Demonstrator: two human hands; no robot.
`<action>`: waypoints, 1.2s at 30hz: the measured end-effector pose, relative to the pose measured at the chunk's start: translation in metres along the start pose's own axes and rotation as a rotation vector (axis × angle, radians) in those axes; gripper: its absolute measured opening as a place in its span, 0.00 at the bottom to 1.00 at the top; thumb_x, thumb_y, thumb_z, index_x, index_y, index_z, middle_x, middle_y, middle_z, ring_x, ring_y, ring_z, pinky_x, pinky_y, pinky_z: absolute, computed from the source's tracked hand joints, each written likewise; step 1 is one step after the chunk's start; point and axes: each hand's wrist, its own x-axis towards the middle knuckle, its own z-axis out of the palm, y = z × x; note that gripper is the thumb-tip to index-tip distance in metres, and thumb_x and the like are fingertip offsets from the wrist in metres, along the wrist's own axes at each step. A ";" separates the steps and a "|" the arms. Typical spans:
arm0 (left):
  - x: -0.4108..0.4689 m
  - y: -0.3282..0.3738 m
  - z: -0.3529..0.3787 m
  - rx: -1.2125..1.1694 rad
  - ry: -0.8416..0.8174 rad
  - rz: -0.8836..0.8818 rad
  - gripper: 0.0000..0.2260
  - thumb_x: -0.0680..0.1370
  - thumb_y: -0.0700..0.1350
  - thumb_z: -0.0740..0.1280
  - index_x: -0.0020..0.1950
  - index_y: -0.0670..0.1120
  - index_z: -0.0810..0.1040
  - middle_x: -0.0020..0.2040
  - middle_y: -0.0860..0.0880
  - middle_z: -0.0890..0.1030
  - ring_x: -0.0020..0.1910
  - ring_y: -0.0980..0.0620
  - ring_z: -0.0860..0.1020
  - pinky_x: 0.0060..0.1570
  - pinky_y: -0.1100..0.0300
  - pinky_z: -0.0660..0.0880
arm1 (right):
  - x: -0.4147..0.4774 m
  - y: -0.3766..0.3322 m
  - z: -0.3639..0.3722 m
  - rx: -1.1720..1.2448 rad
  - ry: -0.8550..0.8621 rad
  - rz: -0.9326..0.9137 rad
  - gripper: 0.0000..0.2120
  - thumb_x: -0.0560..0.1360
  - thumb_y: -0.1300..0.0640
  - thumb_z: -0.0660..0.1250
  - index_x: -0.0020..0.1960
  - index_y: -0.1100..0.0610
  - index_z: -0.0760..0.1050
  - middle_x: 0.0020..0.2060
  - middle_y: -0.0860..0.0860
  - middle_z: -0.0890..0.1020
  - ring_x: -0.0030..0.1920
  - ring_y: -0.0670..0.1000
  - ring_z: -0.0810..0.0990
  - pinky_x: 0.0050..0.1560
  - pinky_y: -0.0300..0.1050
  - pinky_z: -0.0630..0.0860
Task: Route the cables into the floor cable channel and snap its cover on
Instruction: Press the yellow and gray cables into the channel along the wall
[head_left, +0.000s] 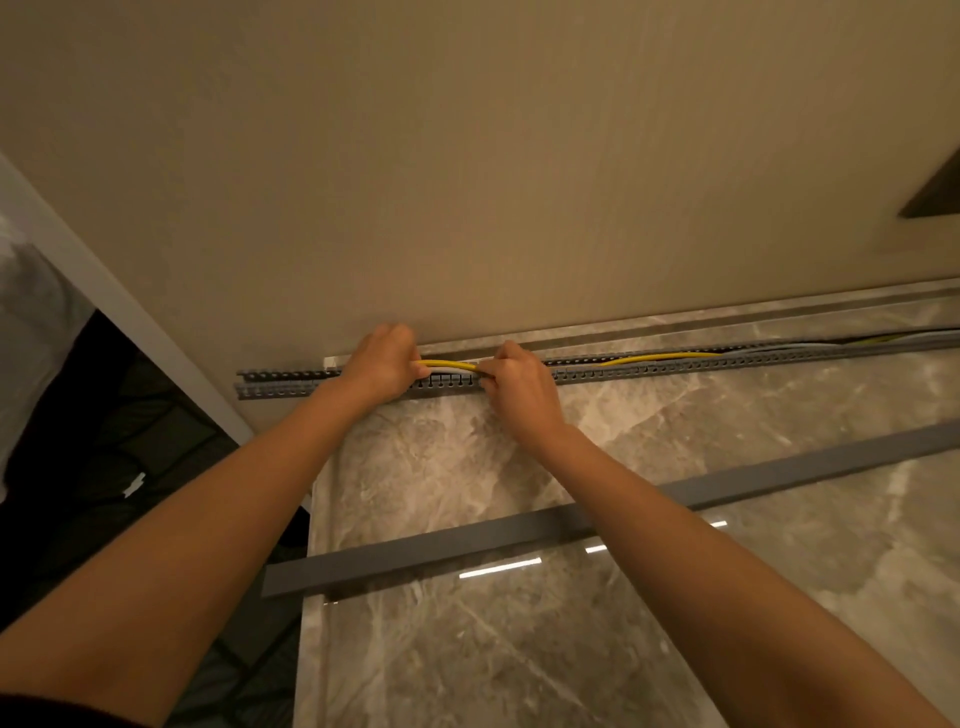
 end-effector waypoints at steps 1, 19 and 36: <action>0.000 -0.001 0.002 -0.007 0.029 0.002 0.08 0.74 0.43 0.69 0.45 0.38 0.79 0.47 0.38 0.80 0.45 0.42 0.76 0.43 0.54 0.69 | -0.001 0.002 0.000 0.000 -0.012 -0.014 0.13 0.78 0.61 0.60 0.60 0.59 0.77 0.56 0.58 0.77 0.55 0.59 0.76 0.51 0.49 0.73; -0.015 0.004 0.009 0.463 0.117 0.499 0.11 0.71 0.29 0.61 0.49 0.37 0.77 0.51 0.39 0.77 0.54 0.42 0.72 0.43 0.50 0.69 | 0.001 0.006 -0.011 -0.033 -0.159 -0.056 0.13 0.77 0.59 0.62 0.58 0.59 0.79 0.53 0.61 0.77 0.52 0.61 0.77 0.50 0.50 0.74; -0.009 0.000 0.010 0.084 0.052 0.198 0.05 0.75 0.37 0.66 0.48 0.40 0.81 0.50 0.40 0.82 0.49 0.41 0.78 0.48 0.51 0.74 | -0.001 0.003 -0.007 -0.107 -0.152 -0.041 0.13 0.77 0.62 0.60 0.59 0.61 0.77 0.55 0.59 0.75 0.53 0.61 0.77 0.51 0.51 0.73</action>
